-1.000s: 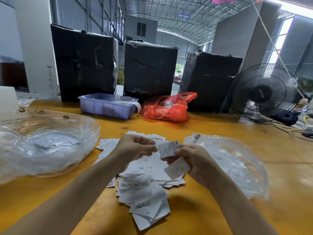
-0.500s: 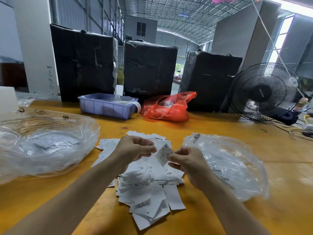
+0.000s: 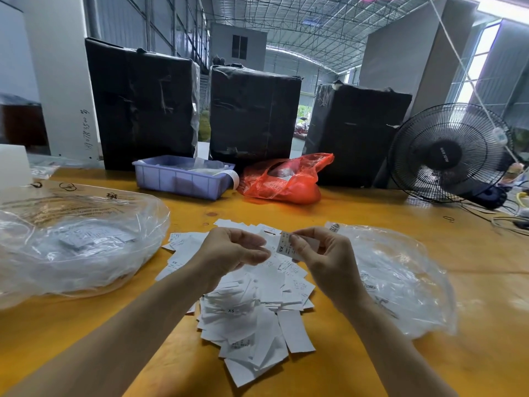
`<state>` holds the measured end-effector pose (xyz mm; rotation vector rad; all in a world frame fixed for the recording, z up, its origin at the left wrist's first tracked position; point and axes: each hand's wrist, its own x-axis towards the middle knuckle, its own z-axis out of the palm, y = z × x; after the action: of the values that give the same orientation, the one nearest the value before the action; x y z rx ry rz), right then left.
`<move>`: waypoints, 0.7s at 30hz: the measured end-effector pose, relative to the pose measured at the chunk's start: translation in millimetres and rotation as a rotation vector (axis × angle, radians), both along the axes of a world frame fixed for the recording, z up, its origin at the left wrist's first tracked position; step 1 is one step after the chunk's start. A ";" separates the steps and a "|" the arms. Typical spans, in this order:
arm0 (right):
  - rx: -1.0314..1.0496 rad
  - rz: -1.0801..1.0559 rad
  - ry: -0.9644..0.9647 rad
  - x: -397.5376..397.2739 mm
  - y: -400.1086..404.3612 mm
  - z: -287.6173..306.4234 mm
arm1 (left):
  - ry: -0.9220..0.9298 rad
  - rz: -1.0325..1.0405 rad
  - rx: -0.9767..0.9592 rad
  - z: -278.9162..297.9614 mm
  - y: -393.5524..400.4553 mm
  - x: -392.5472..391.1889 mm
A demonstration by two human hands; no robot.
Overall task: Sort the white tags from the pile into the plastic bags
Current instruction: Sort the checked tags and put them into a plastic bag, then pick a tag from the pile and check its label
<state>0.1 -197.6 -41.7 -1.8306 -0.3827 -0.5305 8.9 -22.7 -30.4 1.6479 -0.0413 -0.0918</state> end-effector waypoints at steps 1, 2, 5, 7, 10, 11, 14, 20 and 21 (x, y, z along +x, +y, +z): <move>-0.001 0.004 -0.005 0.0 -0.1 0.1 | 0.005 -0.006 -0.005 0.3 -0.7 0.0; -0.004 0.005 -0.007 0.1 -0.1 -0.1 | 0.011 -0.011 -0.010 0.7 -1.4 0.0; -0.036 -0.021 -0.023 1.2 0.4 -1.2 | 0.028 -0.025 -0.036 1.8 -3.5 -0.6; -0.054 -0.043 -0.040 1.9 0.7 -2.4 | 0.035 -0.039 -0.044 2.3 -4.2 -2.0; -0.075 -0.067 -0.061 3.0 0.3 -3.8 | 0.051 -0.056 -0.067 2.5 -4.5 -2.5; -0.083 -0.076 -0.068 3.3 0.3 -4.1 | 0.057 -0.058 -0.075 2.5 -4.5 -2.5; -0.095 -0.088 -0.082 3.7 0.1 -4.9 | 0.069 -0.062 -0.081 3.2 -4.1 -2.5; -0.122 -0.099 -0.116 2.7 1.7 -5.2 | 0.073 -0.047 -0.075 4.2 -3.6 -4.3; -0.124 -0.099 -0.118 2.6 1.9 -5.0 | 0.070 -0.045 -0.073 4.1 -4.1 -4.5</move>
<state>2.7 -195.8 -46.7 -1.9505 -0.4133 -0.6984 4.4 -26.8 -26.3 1.5700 -0.0280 -0.1801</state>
